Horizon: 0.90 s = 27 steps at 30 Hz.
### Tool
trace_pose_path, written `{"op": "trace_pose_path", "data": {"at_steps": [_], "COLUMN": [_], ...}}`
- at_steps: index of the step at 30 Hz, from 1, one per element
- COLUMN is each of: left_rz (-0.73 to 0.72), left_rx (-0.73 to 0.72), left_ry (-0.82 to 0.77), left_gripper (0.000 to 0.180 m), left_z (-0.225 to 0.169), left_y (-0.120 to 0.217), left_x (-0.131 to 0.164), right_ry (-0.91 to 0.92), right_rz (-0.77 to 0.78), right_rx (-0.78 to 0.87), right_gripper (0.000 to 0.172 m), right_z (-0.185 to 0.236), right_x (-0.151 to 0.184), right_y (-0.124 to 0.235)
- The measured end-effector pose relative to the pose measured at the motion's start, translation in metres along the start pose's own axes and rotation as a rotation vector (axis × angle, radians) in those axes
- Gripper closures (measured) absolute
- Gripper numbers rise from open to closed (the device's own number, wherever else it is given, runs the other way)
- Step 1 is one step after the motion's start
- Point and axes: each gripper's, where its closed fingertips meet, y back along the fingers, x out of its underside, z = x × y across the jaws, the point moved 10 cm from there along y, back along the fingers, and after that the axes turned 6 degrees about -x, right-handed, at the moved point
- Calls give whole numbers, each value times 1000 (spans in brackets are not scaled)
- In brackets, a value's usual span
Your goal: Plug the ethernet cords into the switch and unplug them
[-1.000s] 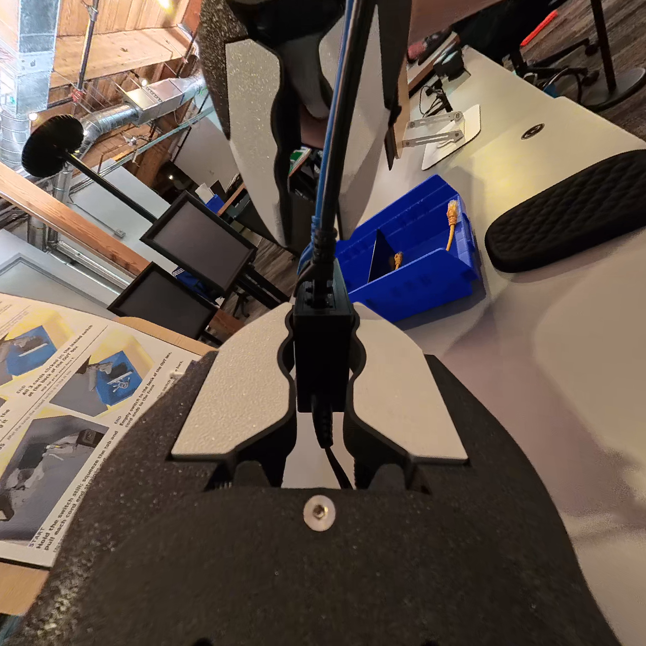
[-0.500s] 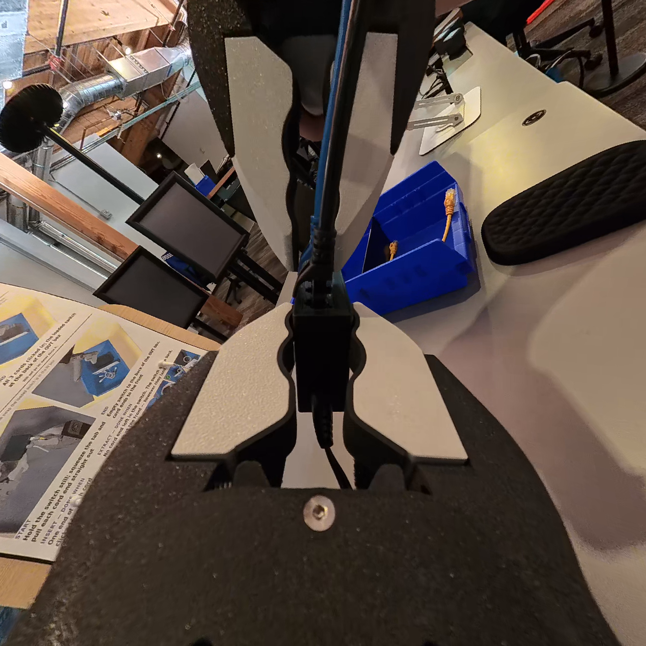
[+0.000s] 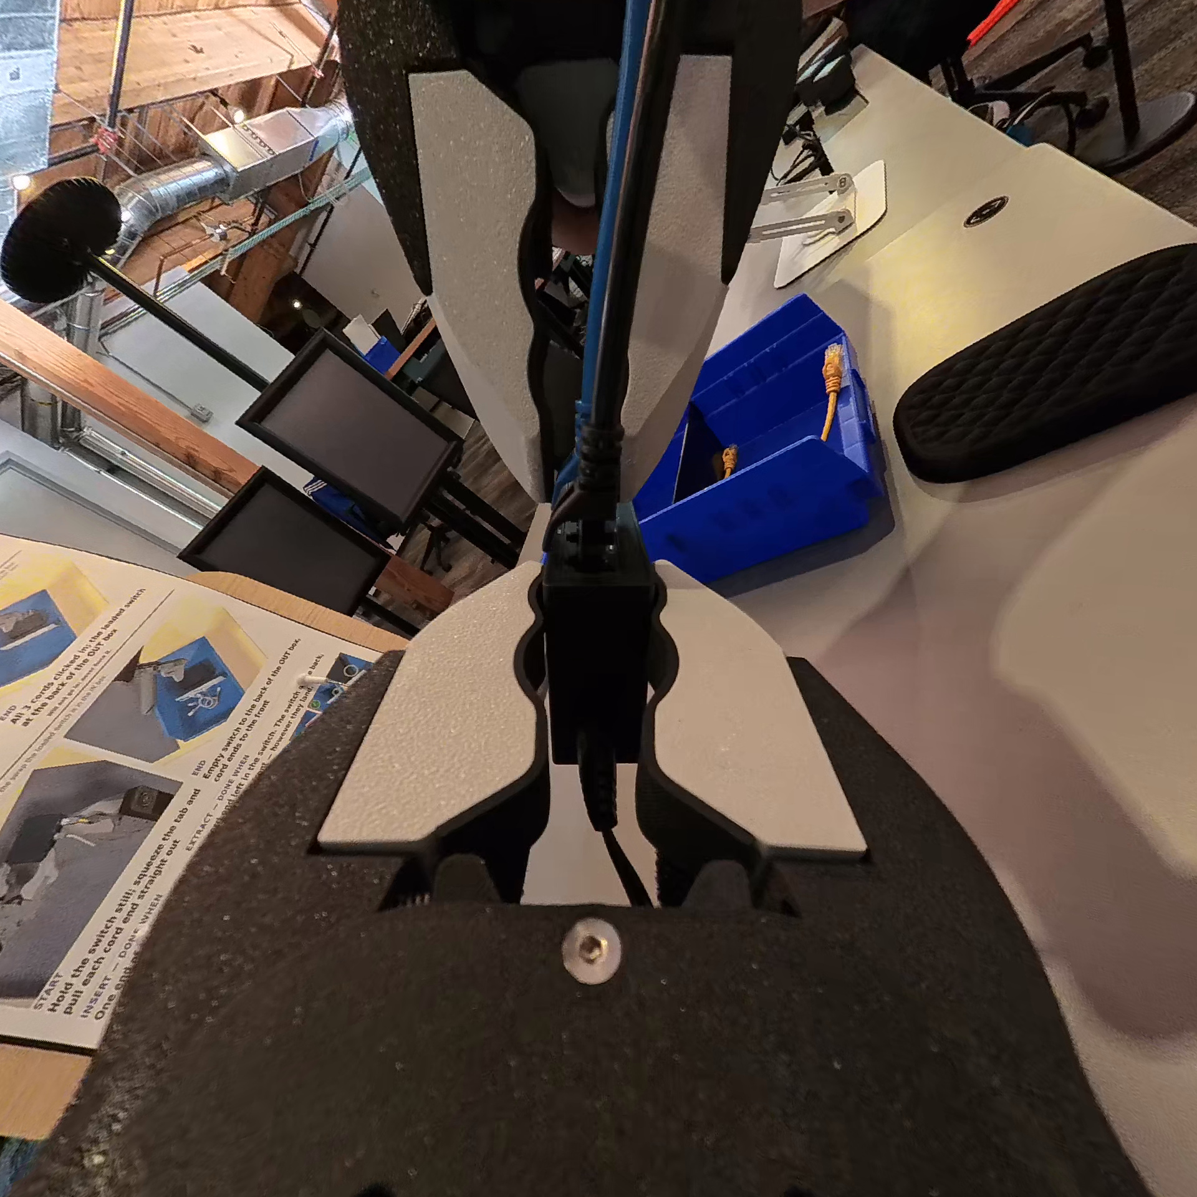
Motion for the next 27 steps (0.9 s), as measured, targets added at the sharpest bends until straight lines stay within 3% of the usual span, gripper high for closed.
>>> {"op": "trace_pose_path", "data": {"at_steps": [27], "left_rz": [43], "left_rx": [-3], "left_ry": [-42], "left_gripper": [154], "left_z": [-1], "left_y": [0], "left_x": [-1], "right_ry": [1], "right_rz": [32], "right_rx": [-13], "right_gripper": [154], "right_z": [1], "right_x": [3], "right_y": [-5]}}
